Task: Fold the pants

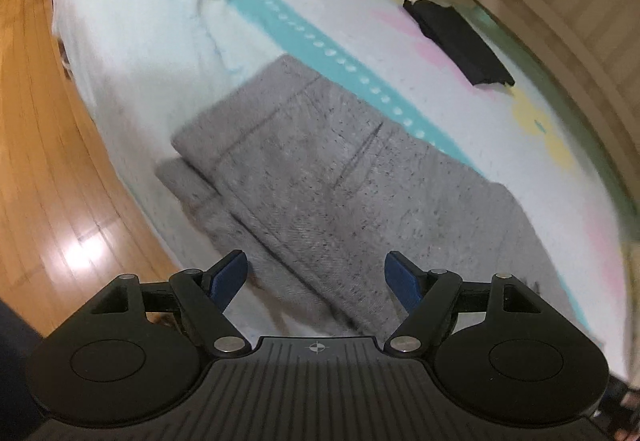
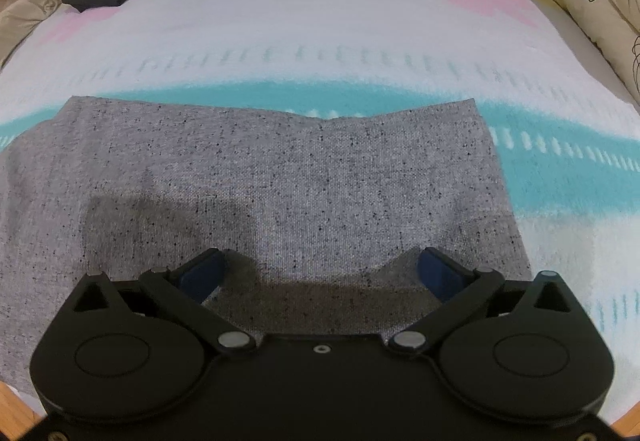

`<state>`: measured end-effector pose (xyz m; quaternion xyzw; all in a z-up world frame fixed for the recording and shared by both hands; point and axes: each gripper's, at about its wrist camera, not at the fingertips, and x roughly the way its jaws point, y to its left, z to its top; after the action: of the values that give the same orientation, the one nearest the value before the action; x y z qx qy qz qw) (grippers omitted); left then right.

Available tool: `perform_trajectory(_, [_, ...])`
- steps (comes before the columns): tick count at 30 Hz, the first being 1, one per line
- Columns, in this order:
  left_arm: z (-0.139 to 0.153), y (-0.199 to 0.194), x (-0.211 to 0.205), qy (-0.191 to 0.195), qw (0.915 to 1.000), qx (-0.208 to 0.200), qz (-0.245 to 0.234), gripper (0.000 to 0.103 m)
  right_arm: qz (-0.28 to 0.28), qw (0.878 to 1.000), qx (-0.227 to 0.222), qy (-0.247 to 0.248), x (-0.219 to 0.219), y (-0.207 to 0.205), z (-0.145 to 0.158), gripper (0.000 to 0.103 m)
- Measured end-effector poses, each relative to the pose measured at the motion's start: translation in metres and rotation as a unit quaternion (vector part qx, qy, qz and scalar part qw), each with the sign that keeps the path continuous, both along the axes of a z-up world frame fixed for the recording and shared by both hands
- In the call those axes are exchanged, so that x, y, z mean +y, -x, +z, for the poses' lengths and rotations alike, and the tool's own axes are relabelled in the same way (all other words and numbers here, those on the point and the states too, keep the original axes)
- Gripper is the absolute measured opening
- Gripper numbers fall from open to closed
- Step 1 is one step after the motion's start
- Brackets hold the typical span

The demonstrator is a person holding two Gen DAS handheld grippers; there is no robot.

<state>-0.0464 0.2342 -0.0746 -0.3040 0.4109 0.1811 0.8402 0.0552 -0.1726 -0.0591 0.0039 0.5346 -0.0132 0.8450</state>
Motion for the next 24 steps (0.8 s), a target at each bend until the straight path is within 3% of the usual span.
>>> perform_trajectory(8, [-0.024,-0.002,0.02,0.067,0.9951,-0.02,0.07,0.075,0.005,1.0,-0.007,-0.002,-0.001,0.003,0.002,0.103])
perform_trajectory(15, [-0.02,0.012,0.005,0.051,0.998,-0.009,0.037,0.075,0.01,1.0,-0.009,-0.003,-0.002,0.005,0.004,0.103])
perform_trajectory(20, [-0.03,0.014,0.007,0.096,0.9945,-0.012,0.042,0.076,0.011,1.0,-0.004,-0.004,-0.002,0.004,0.005,0.103])
perform_trajectory(24, [-0.027,0.003,0.01,0.081,0.9954,-0.027,0.044,0.076,0.011,1.0,-0.006,-0.004,-0.001,0.004,0.004,0.103])
